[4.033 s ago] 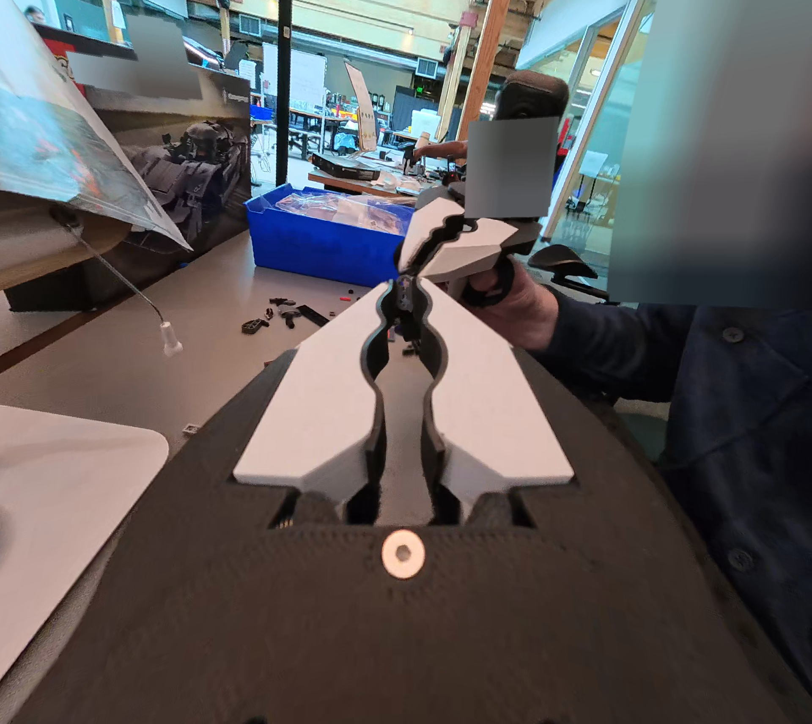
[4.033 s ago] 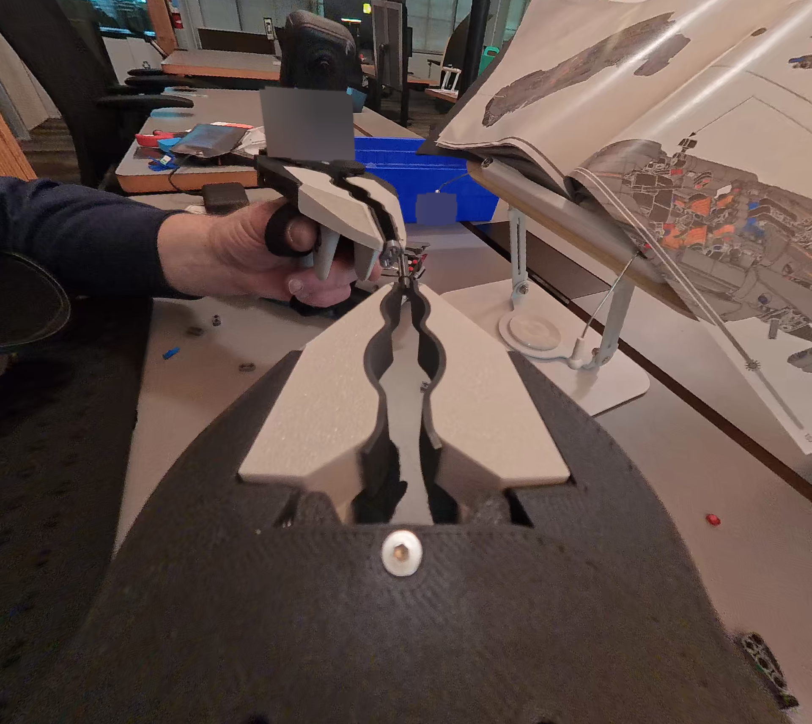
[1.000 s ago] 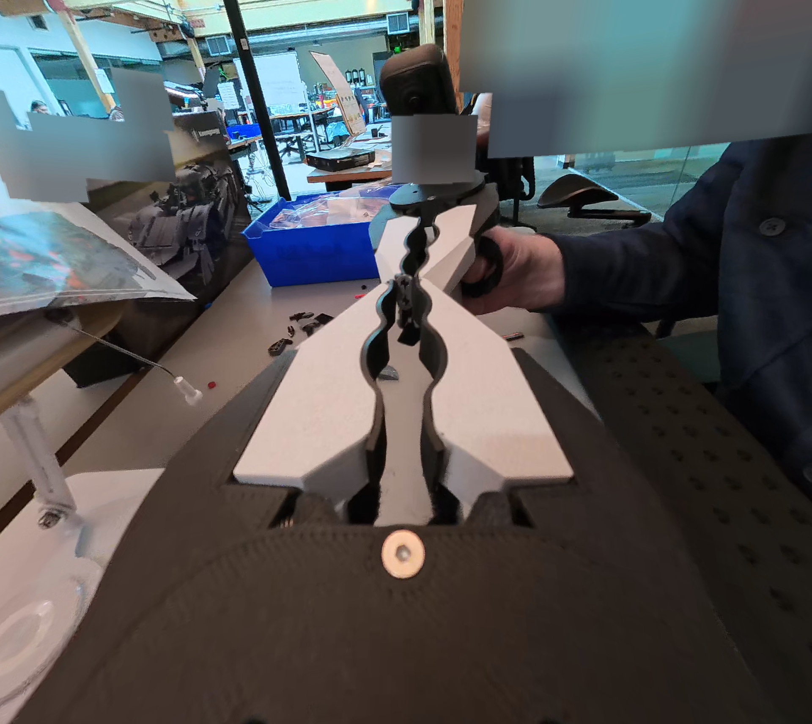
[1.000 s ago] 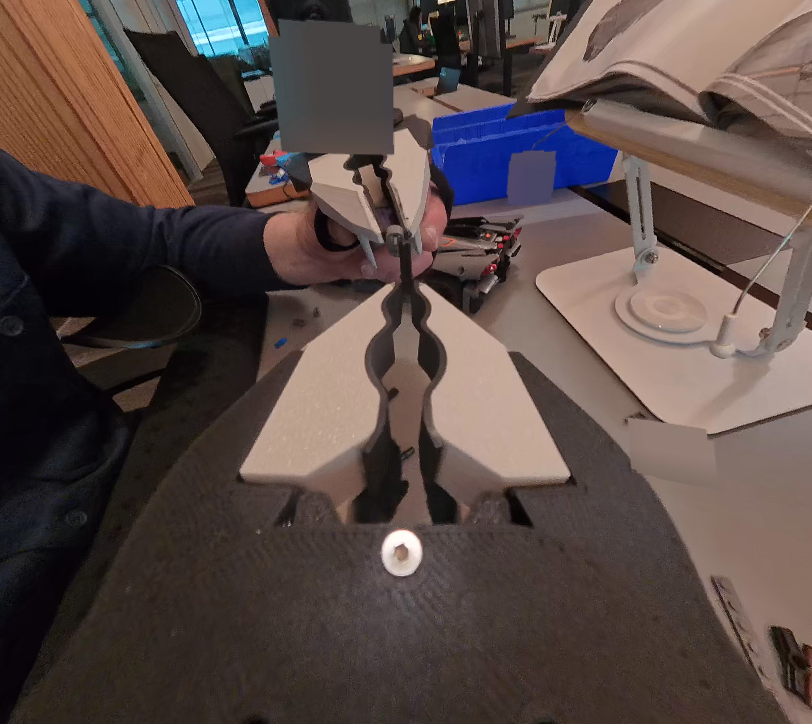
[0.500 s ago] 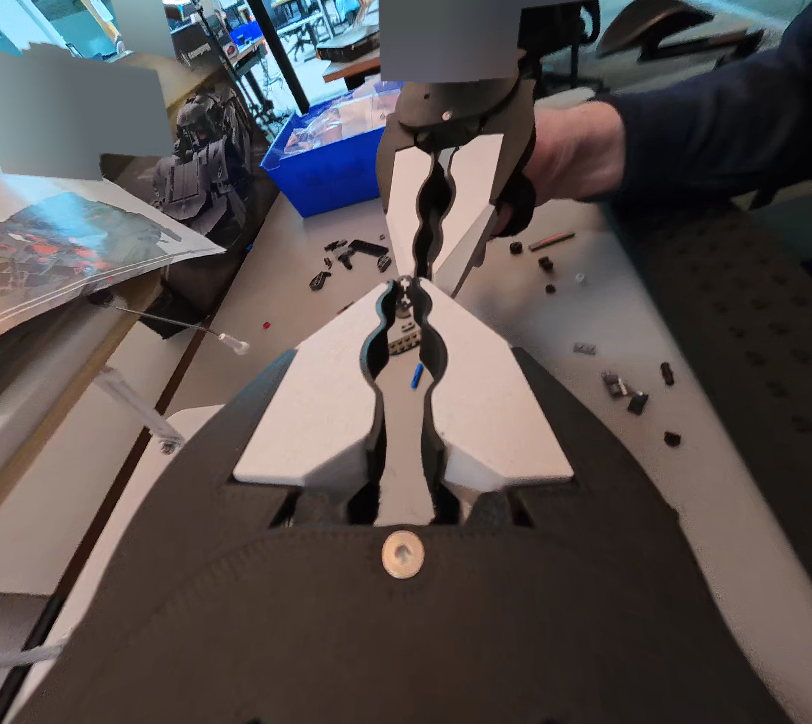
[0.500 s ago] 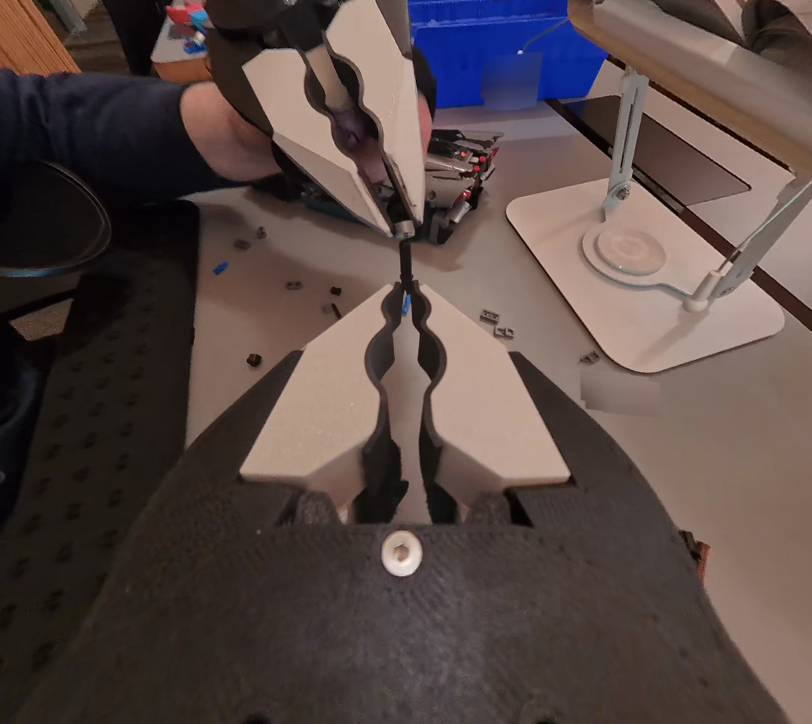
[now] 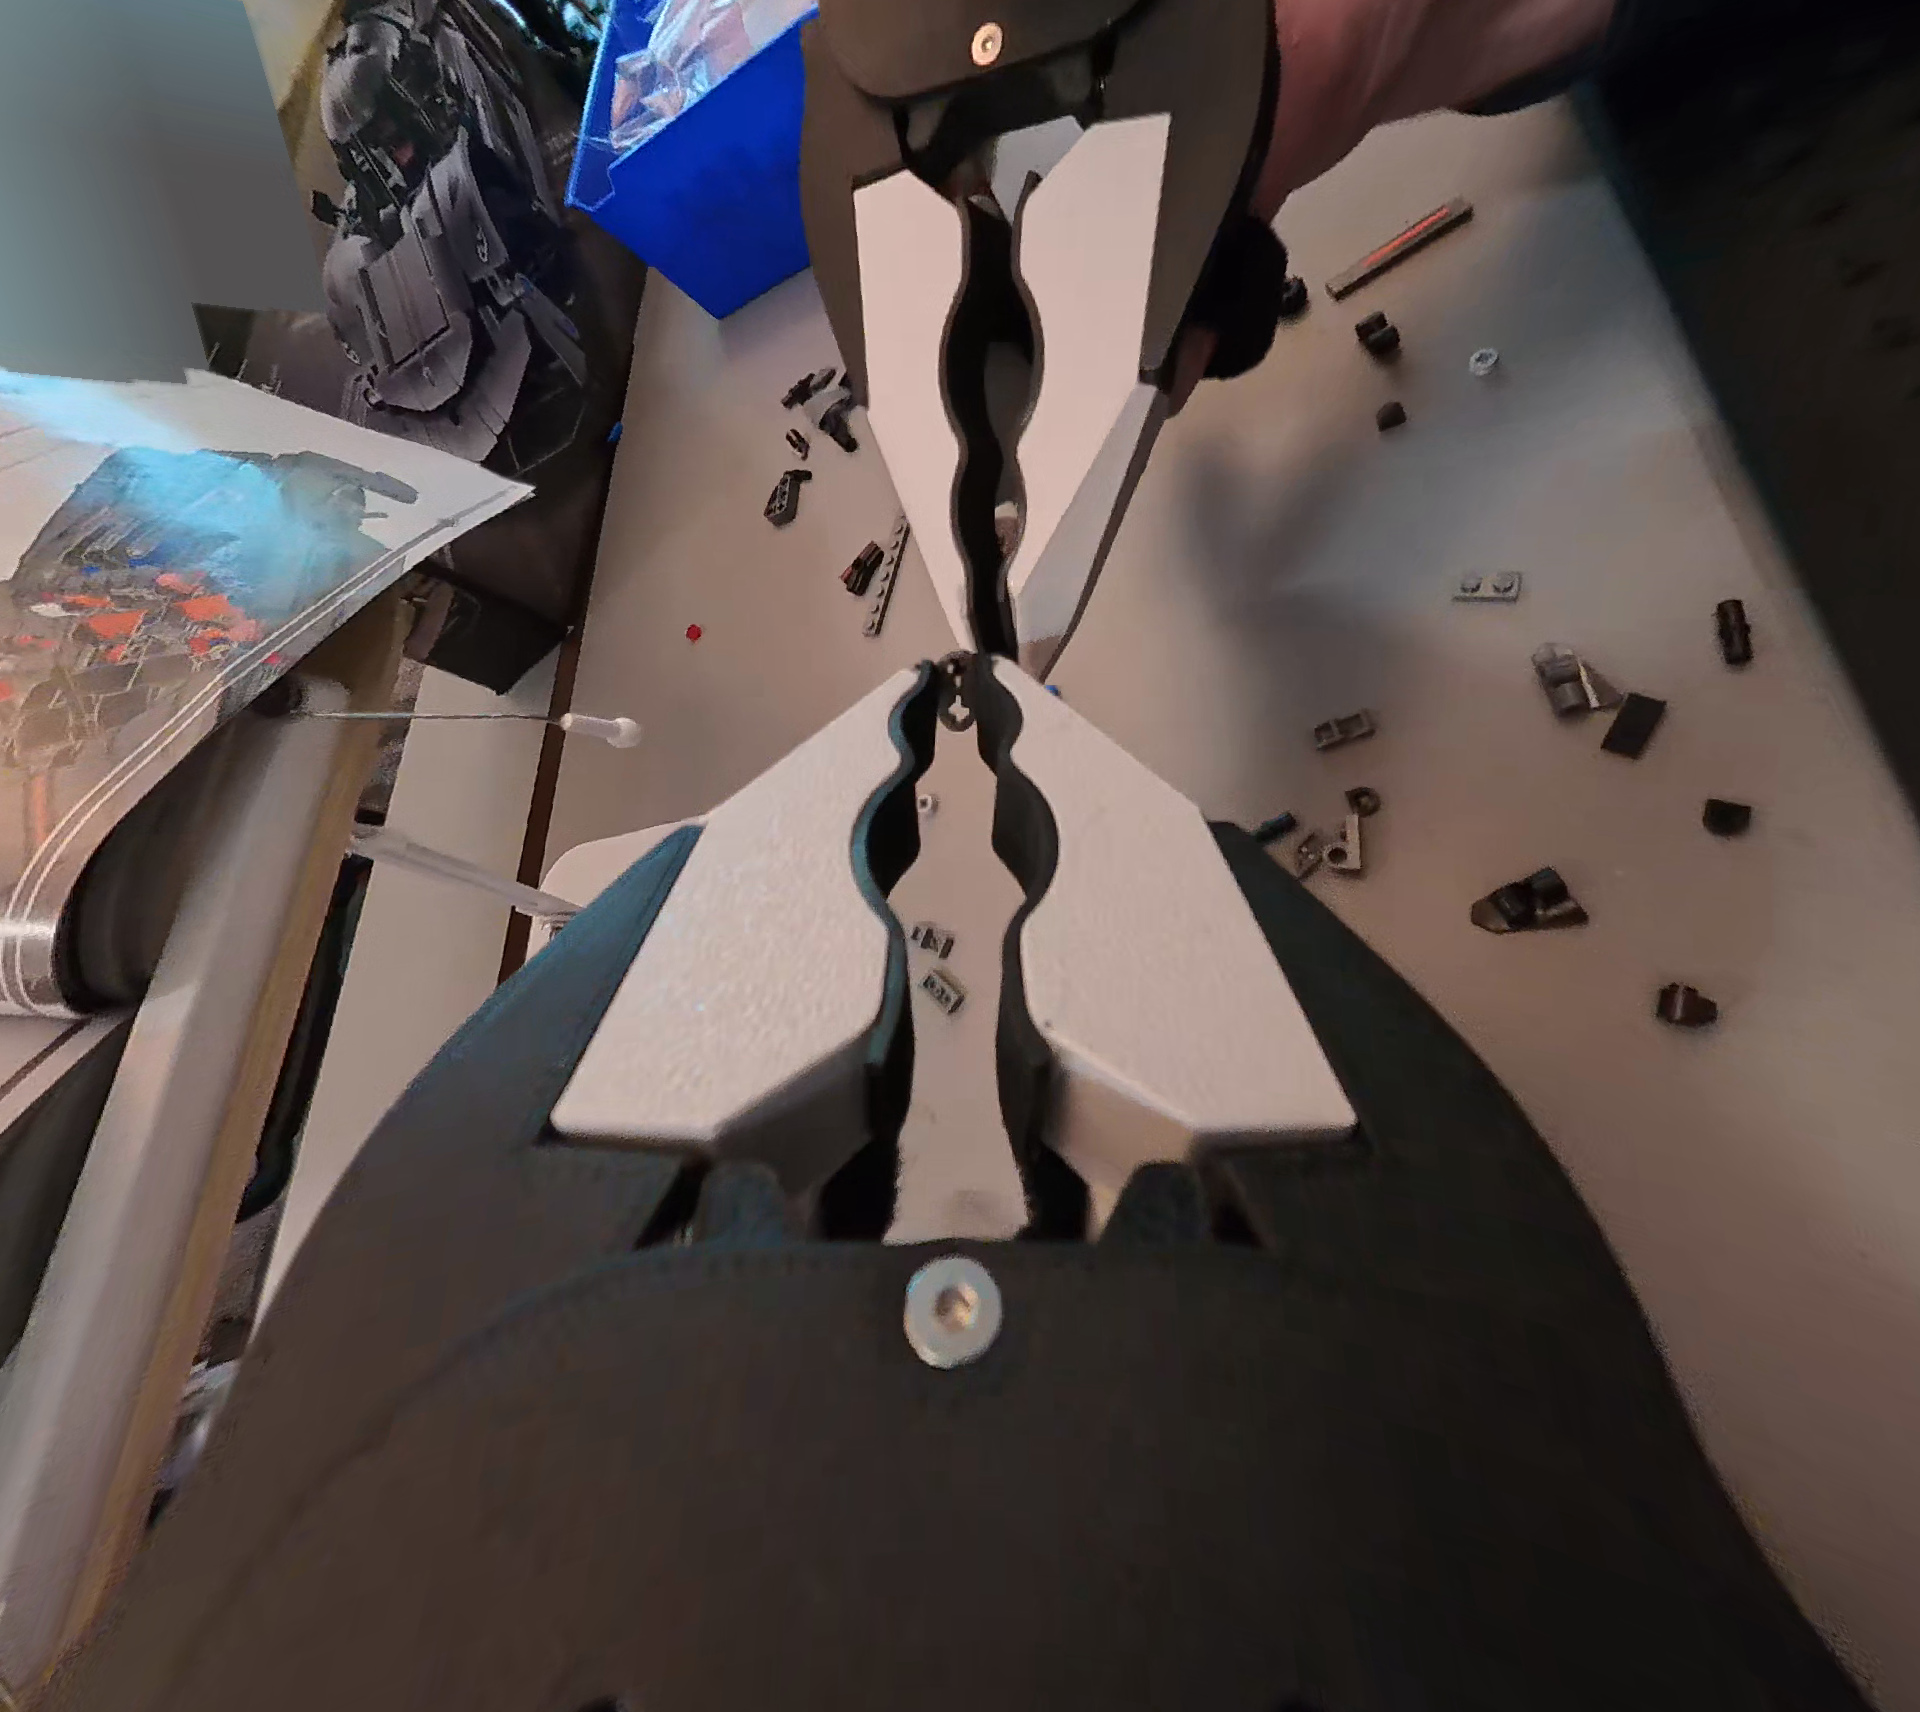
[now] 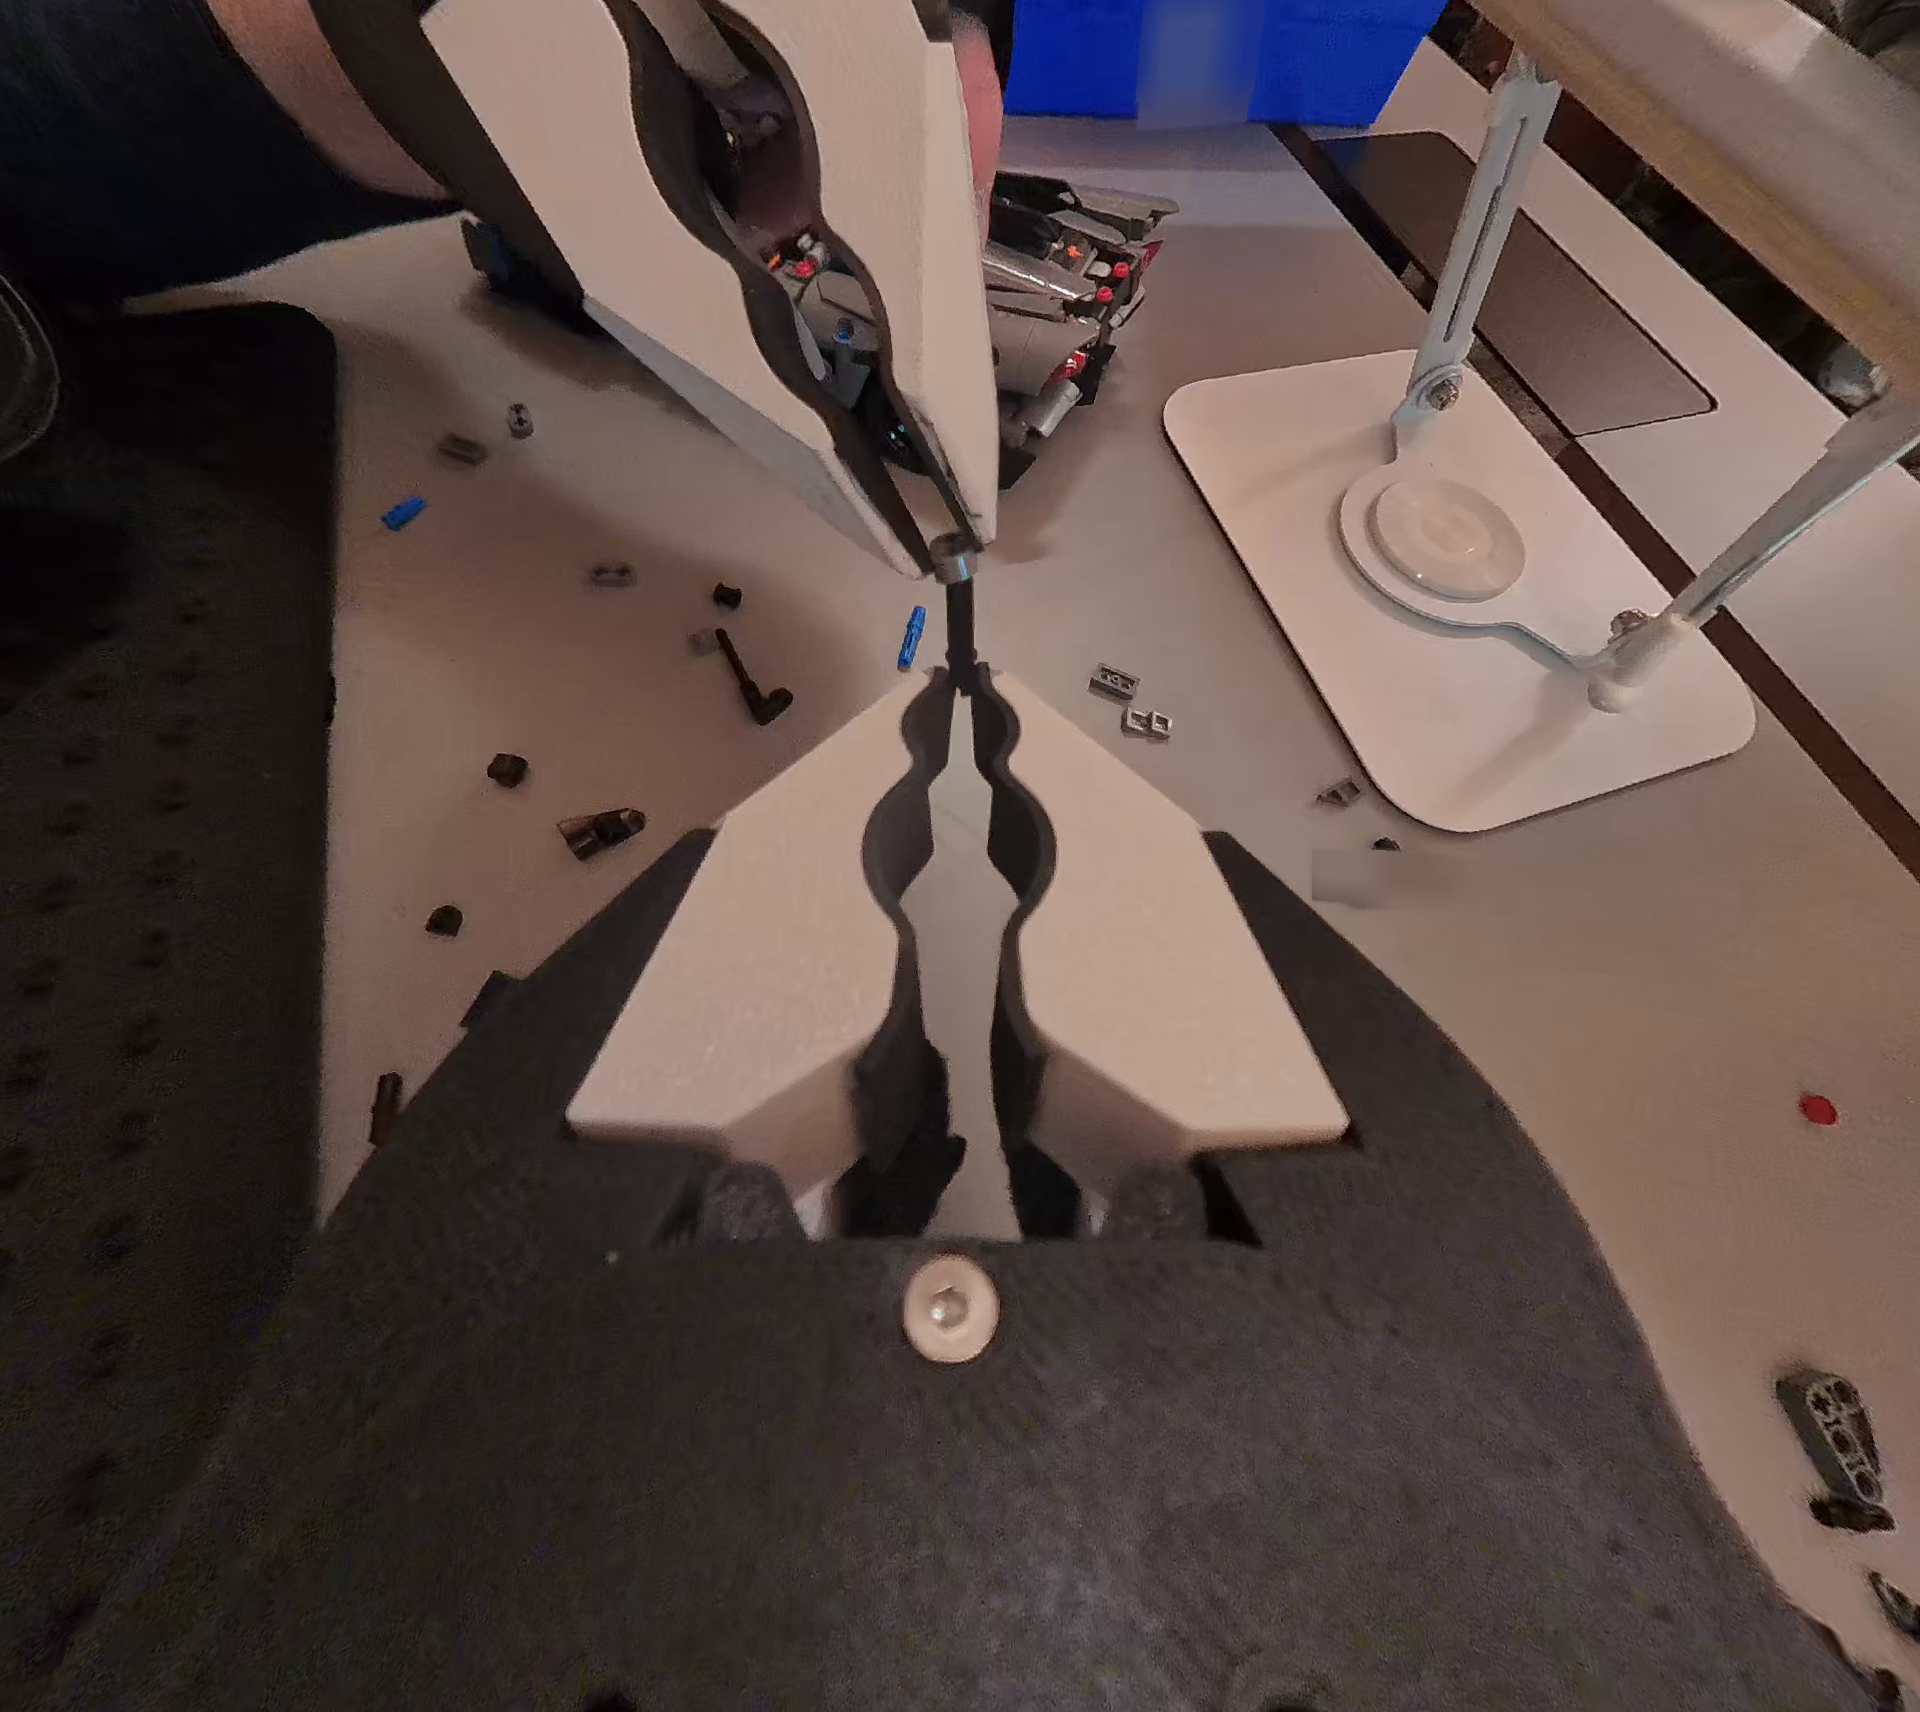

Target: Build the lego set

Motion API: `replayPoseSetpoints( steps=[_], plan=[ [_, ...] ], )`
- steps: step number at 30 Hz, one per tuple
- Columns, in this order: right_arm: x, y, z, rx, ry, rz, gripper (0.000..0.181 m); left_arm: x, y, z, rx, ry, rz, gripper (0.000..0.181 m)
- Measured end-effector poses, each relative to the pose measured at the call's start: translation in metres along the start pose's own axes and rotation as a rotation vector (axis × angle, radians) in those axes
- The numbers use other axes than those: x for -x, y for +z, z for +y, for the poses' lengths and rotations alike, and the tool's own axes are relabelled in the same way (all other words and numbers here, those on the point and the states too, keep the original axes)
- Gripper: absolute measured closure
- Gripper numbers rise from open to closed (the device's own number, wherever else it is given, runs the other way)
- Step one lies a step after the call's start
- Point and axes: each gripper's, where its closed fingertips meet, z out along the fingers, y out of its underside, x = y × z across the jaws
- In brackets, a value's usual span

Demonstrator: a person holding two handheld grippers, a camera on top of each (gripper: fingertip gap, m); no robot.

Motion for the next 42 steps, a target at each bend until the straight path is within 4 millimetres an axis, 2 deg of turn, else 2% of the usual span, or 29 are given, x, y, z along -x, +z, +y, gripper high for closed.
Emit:
replayPoseSetpoints(
  steps=[14,29,34,42],
  plan=[
    [-0.001,0.01,0.014,0.12,-0.157,0.083,0.18,-0.011,0.005,0.014,0.179,0.051,0.063,0.177],
    [-0.007,0.012,0.015,0.136,-0.182,0.136,0.18,-0.007,0.008,0.018,0.201,-0.029,0.051,0.177],
    [-0.001,0.012,0.016,0.102,-0.115,0.047,0.18,-0.012,0.008,0.016,0.189,0.048,0.06,0.177],
    [0.009,0.011,0.021,0.109,-0.131,-0.04,0.18,-0.023,0.007,0.016,0.232,0.21,0.071,0.177]
  ],
)
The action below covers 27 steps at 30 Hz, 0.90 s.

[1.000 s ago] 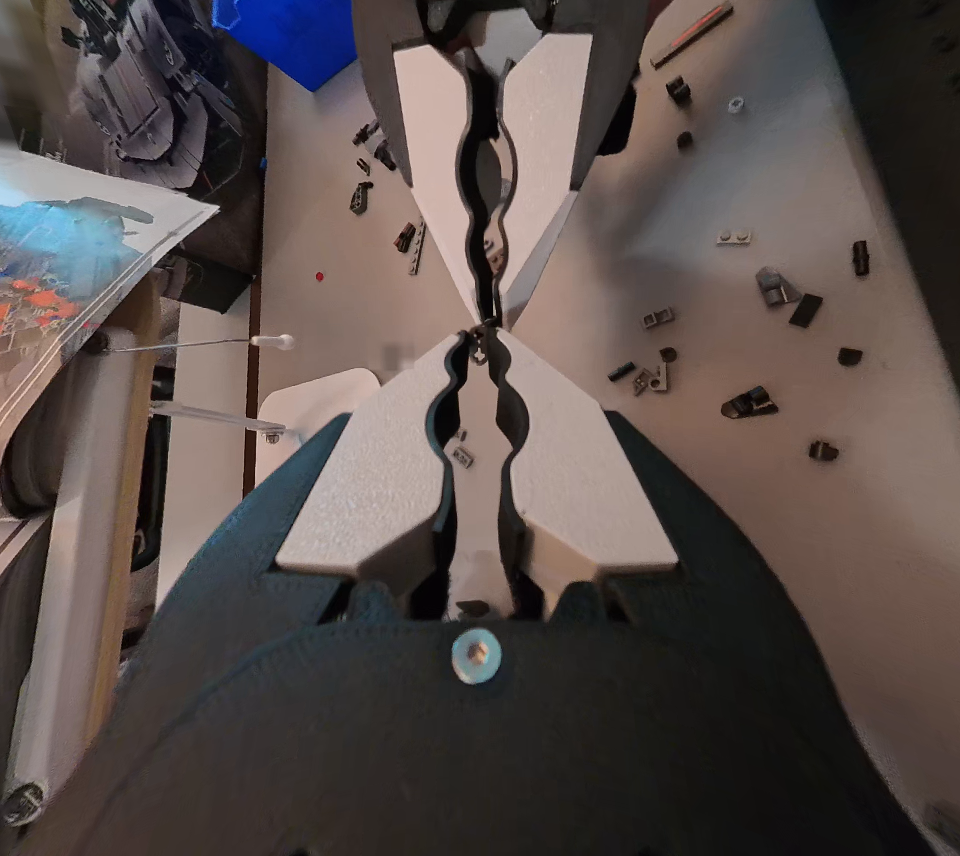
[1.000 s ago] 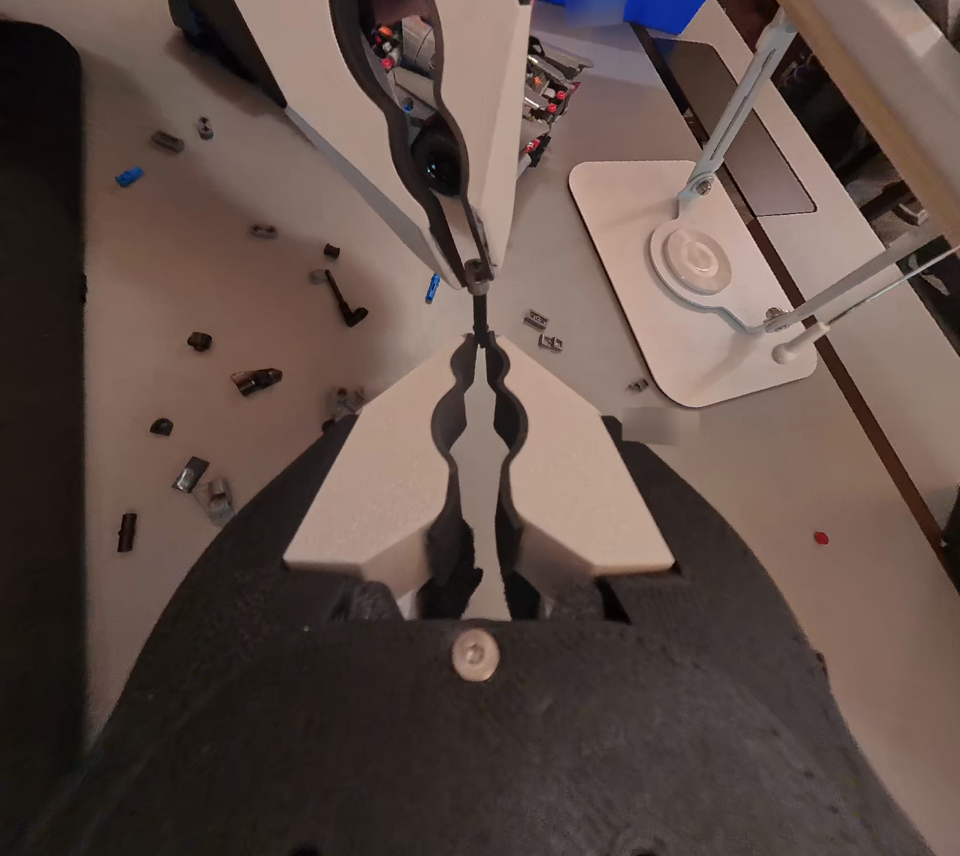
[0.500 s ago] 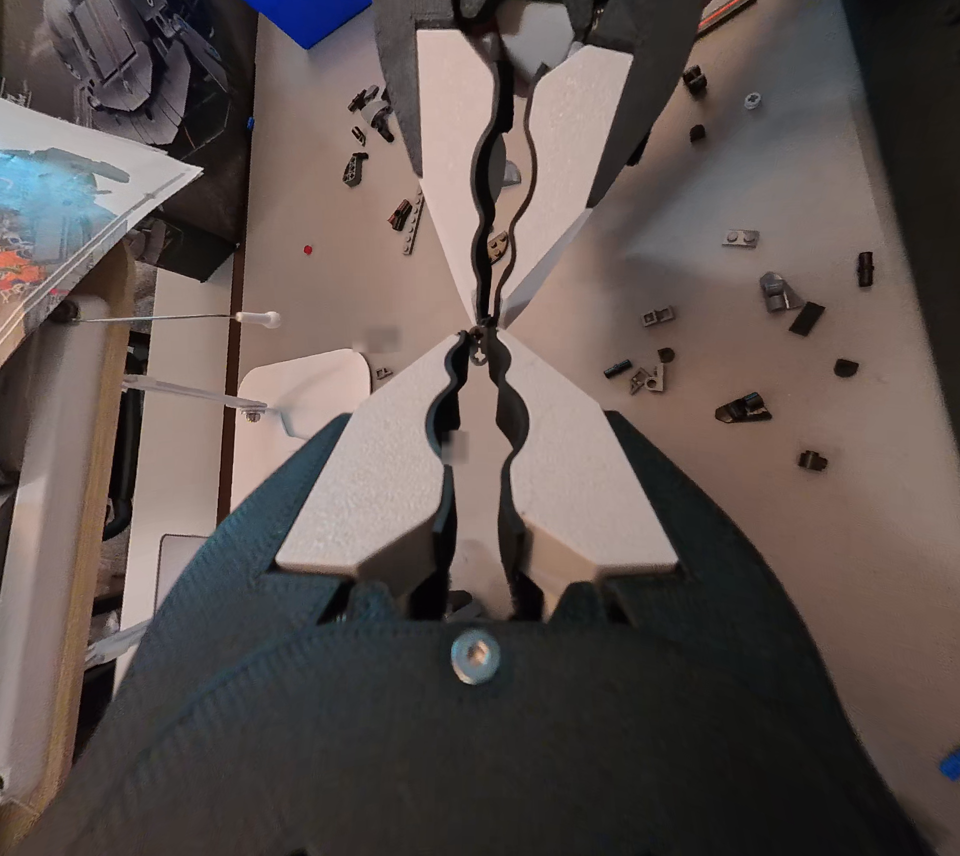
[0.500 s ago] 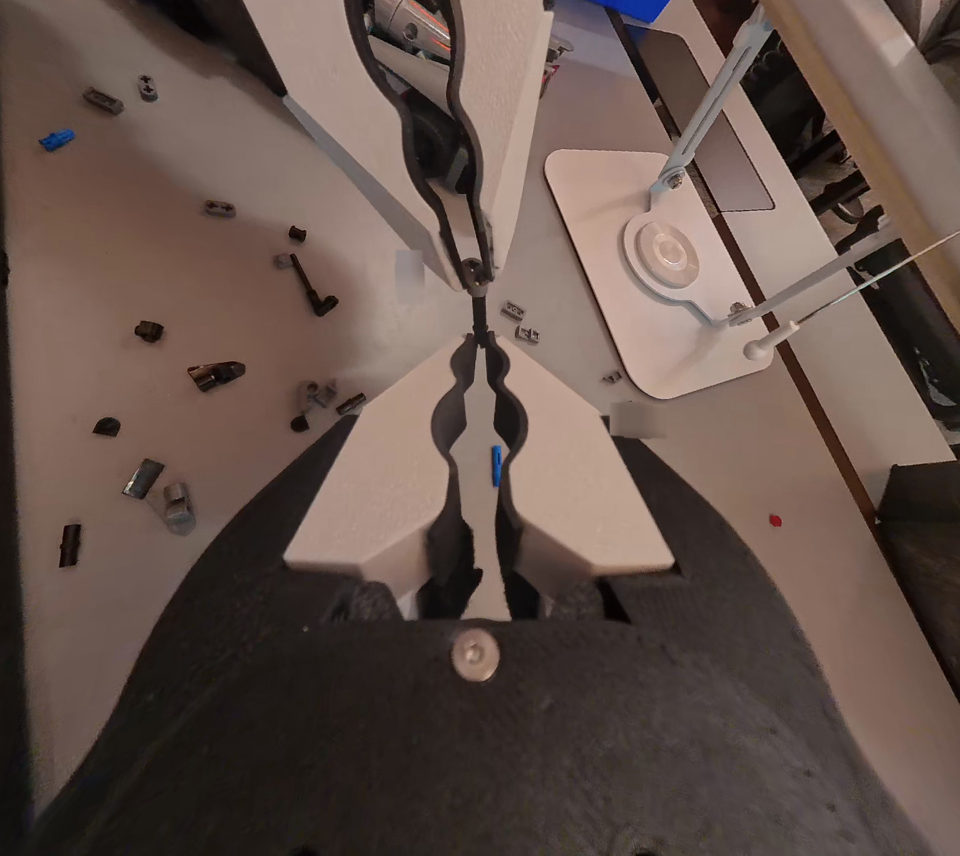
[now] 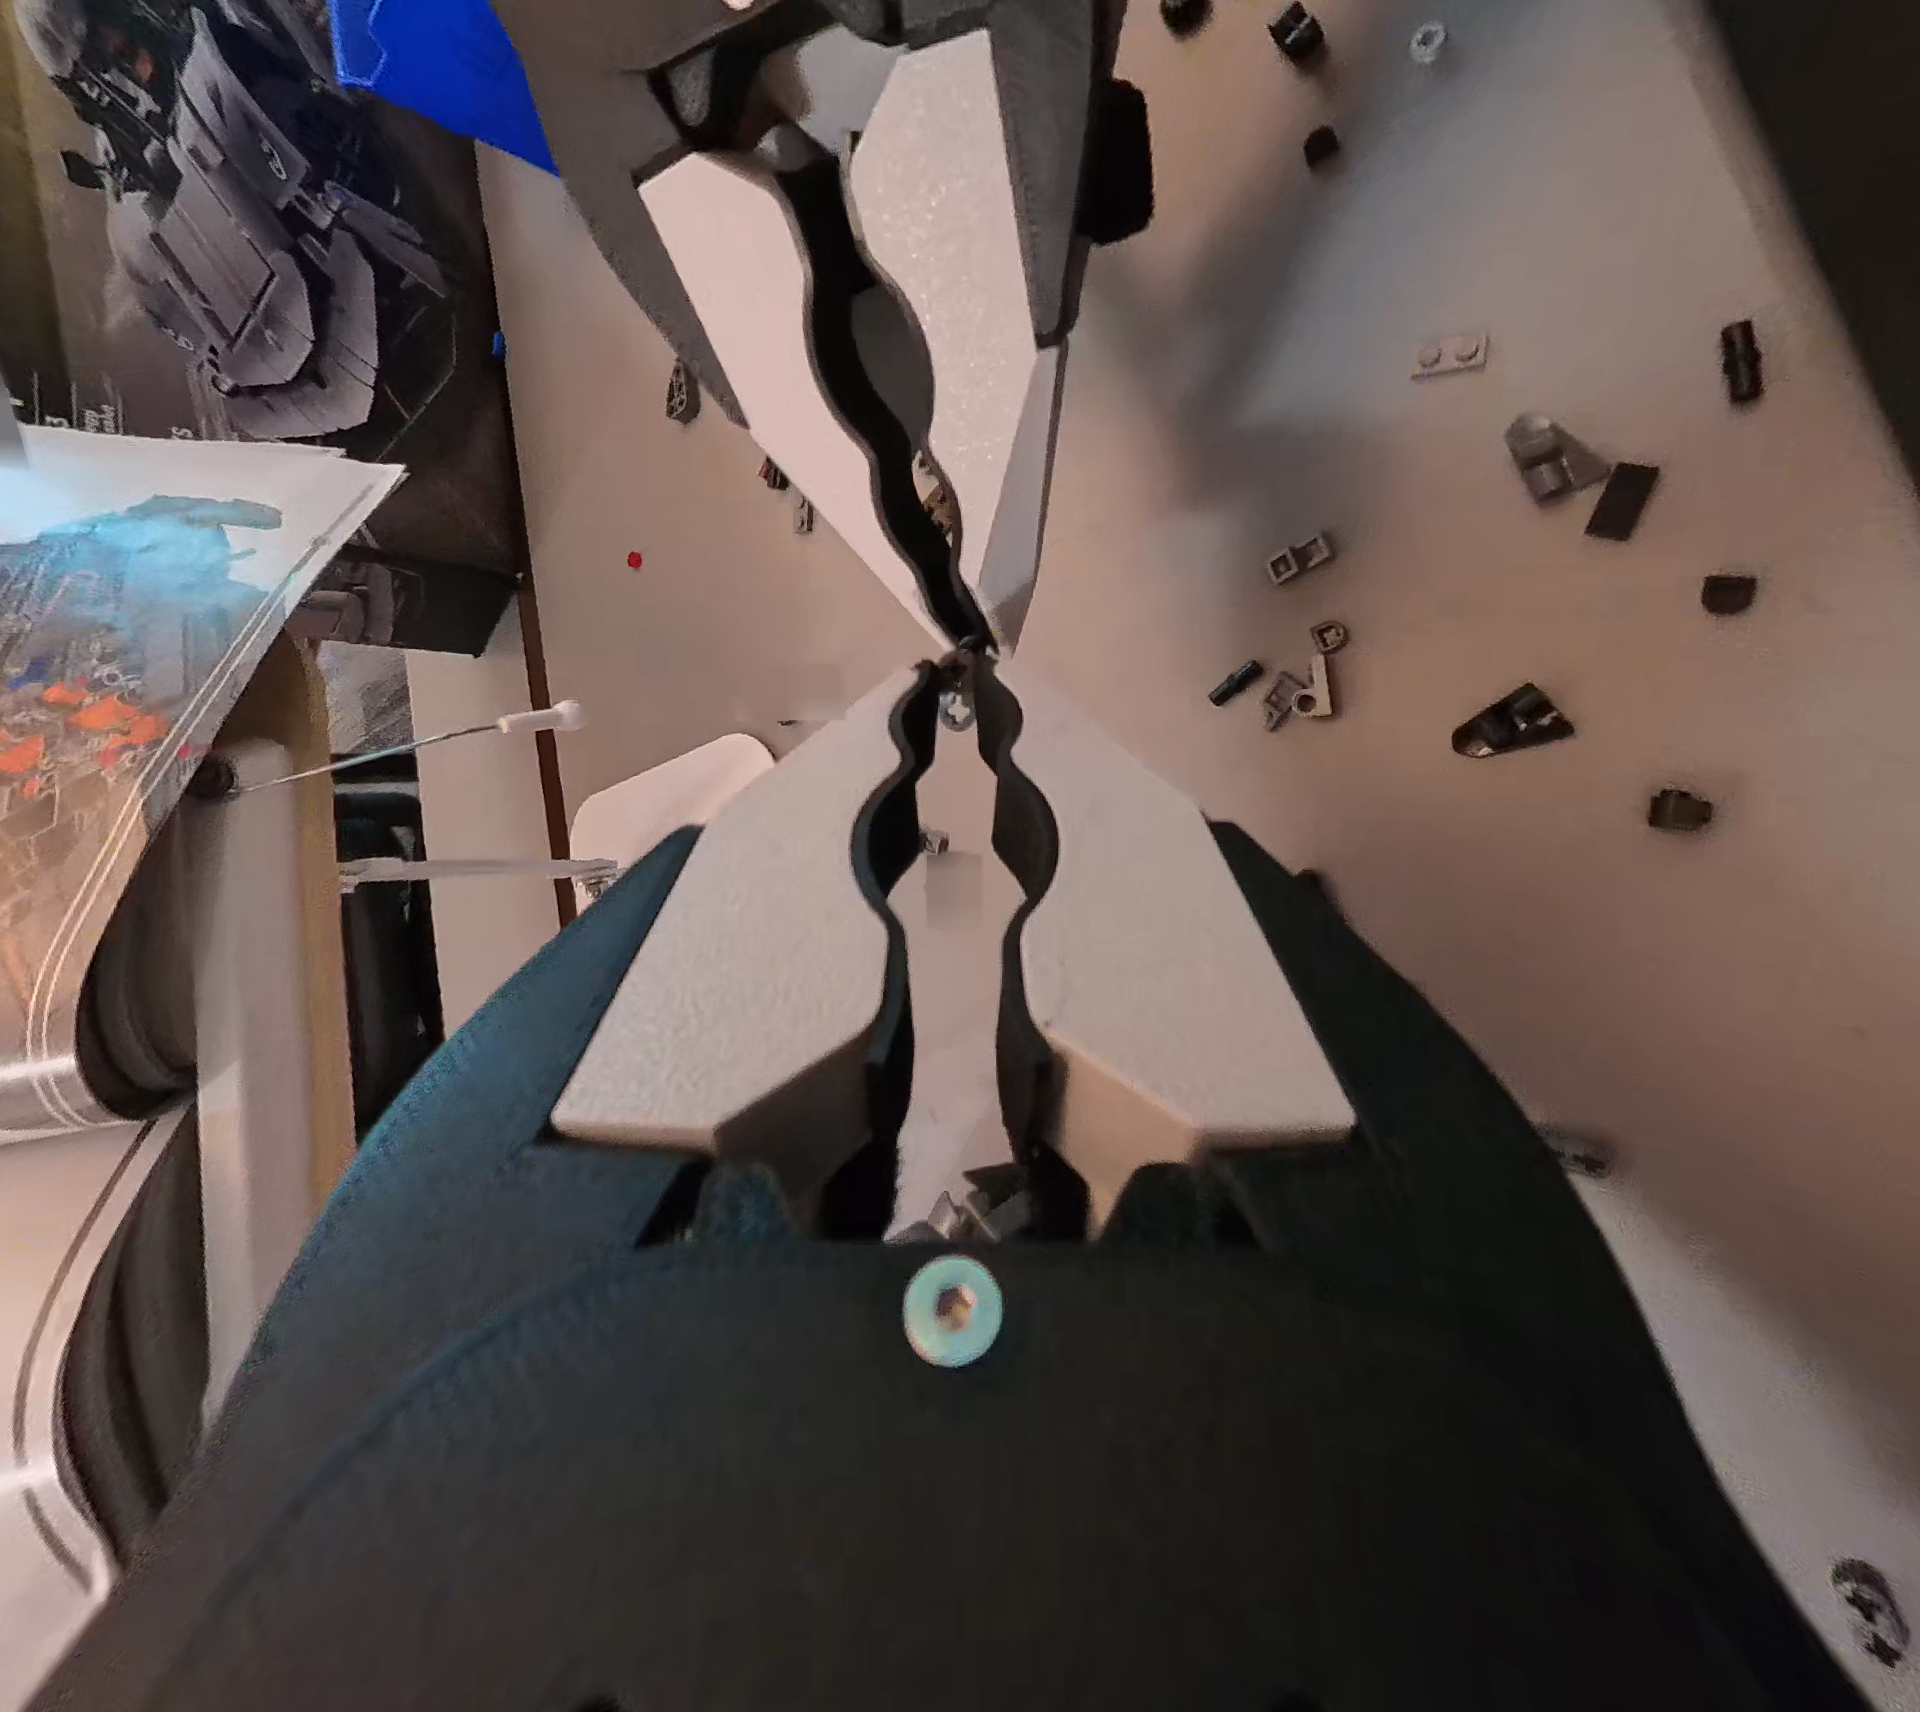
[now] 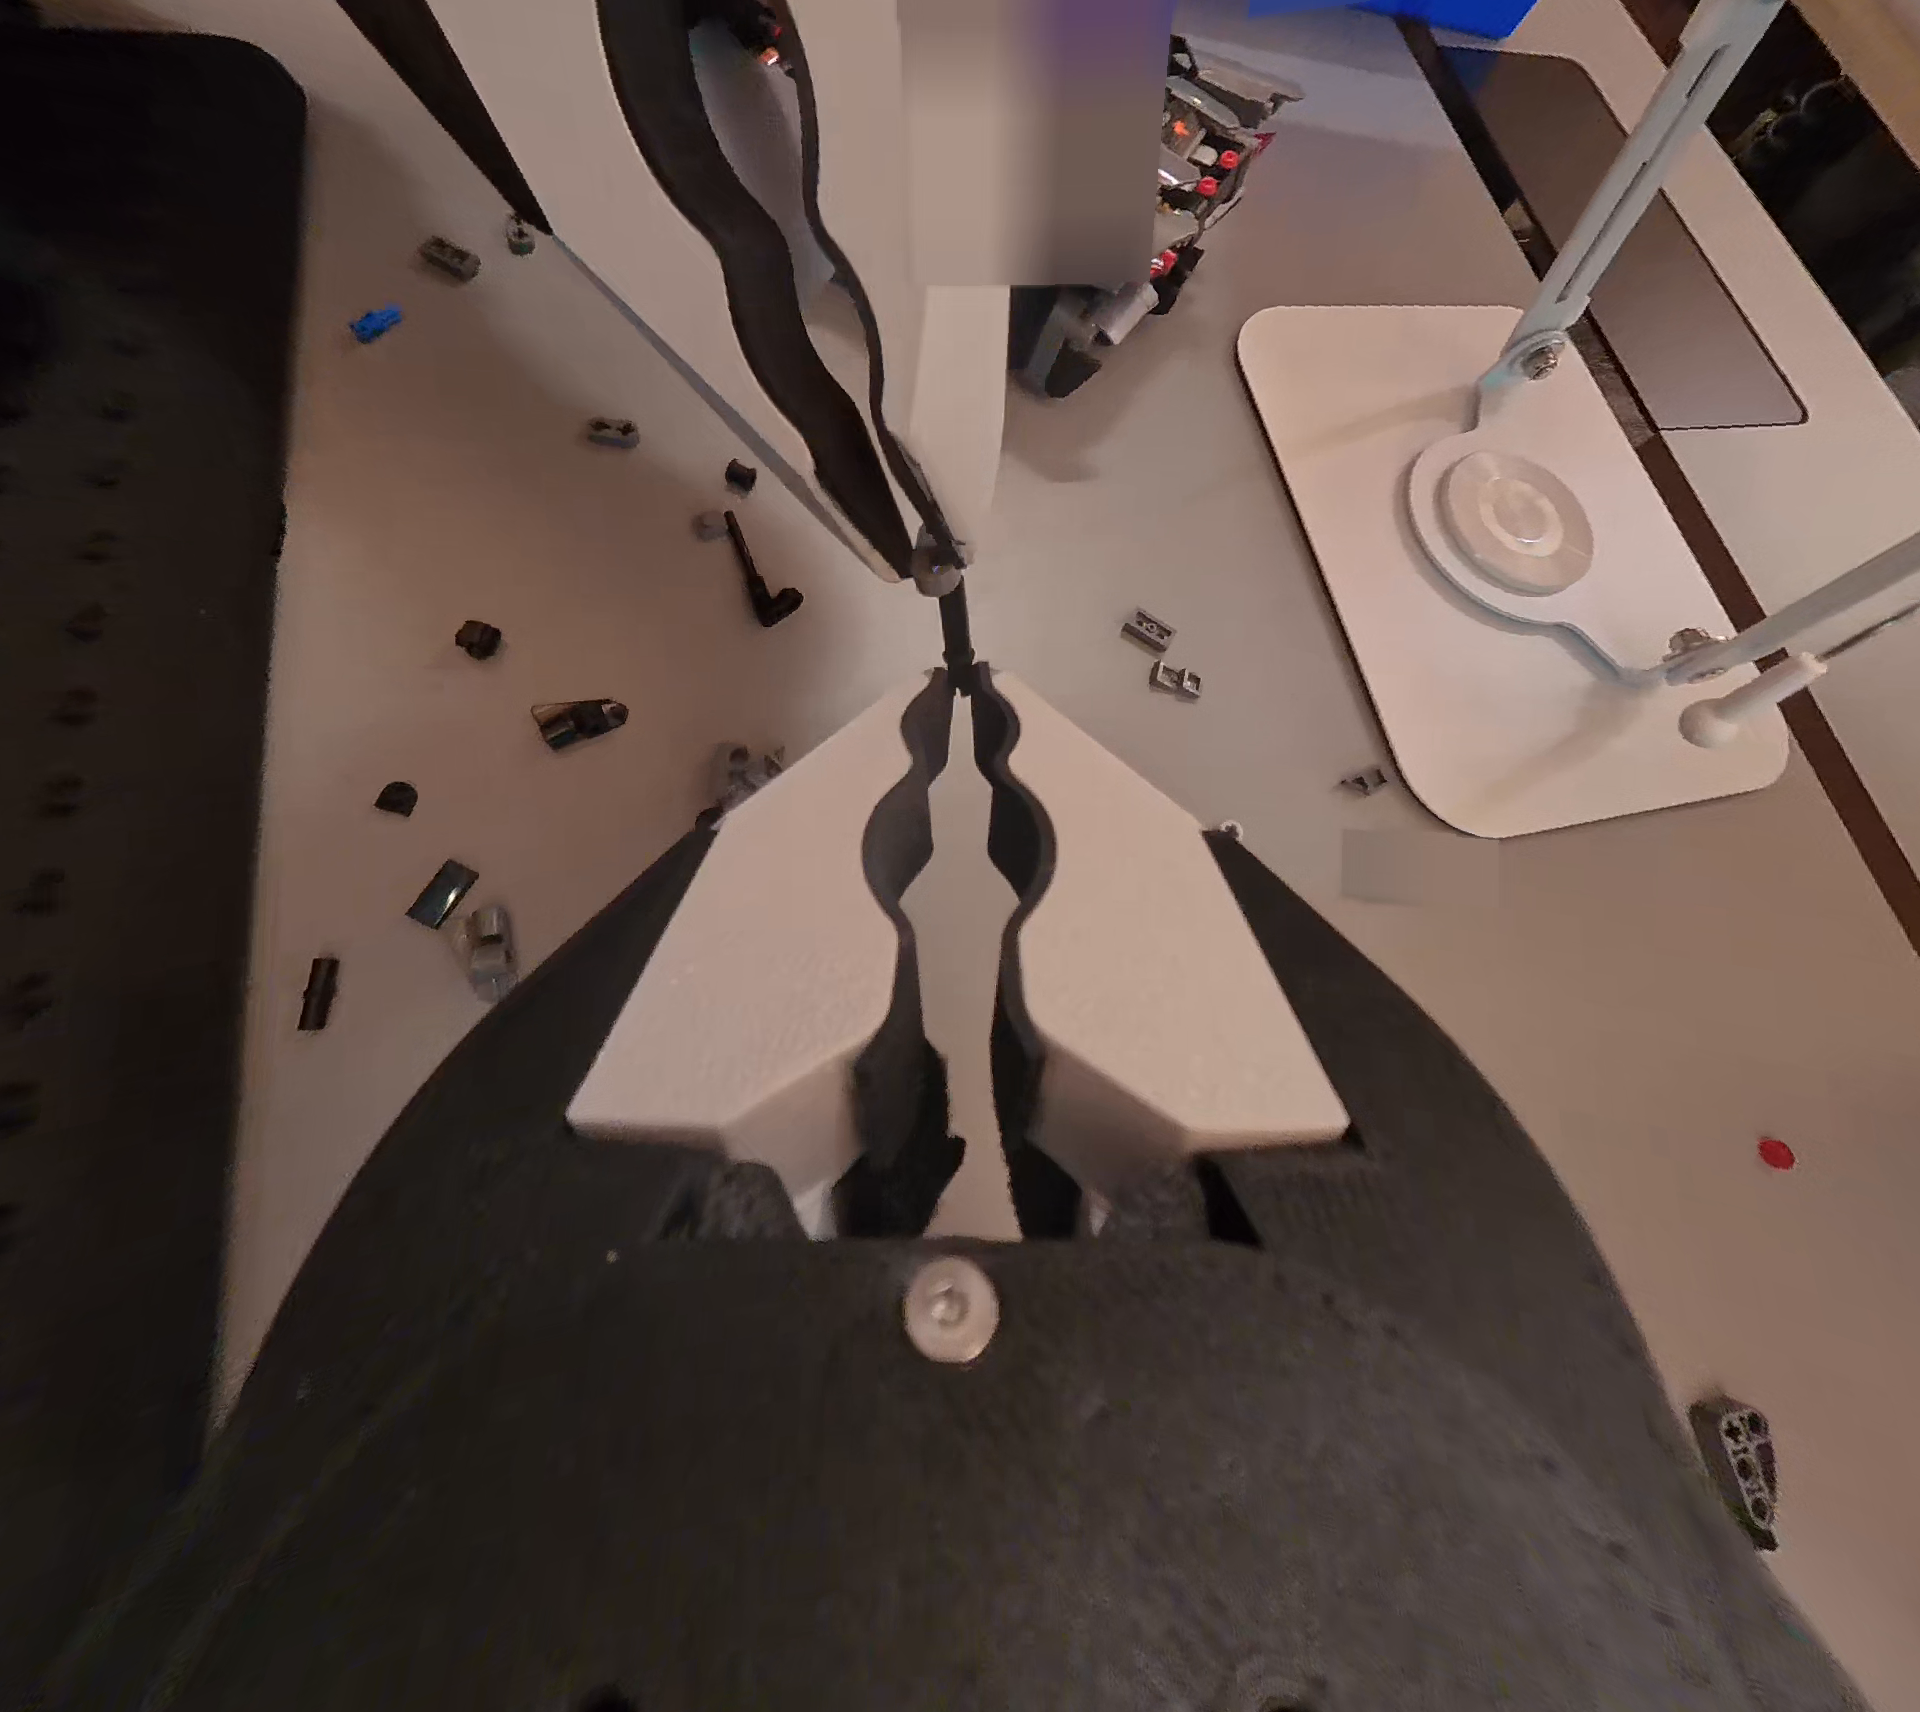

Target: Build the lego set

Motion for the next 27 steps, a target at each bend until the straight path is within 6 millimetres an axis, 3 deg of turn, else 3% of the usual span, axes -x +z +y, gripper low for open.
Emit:
replayPoseSetpoints(
  steps=[10,27],
  plan=[
    [0.0067,0.0008,0.0039,0.023,-0.056,-0.027,0.18,-0.0077,0.001,-0.0017,0.024,0.063,0.016,0.177],
    [-0.0001,-0.0006,0.0003,0.004,-0.07,0.026,0.18,-0.0004,0.0006,-0.0007,-0.012,-0.042,0.013,0.177]
  ],
)
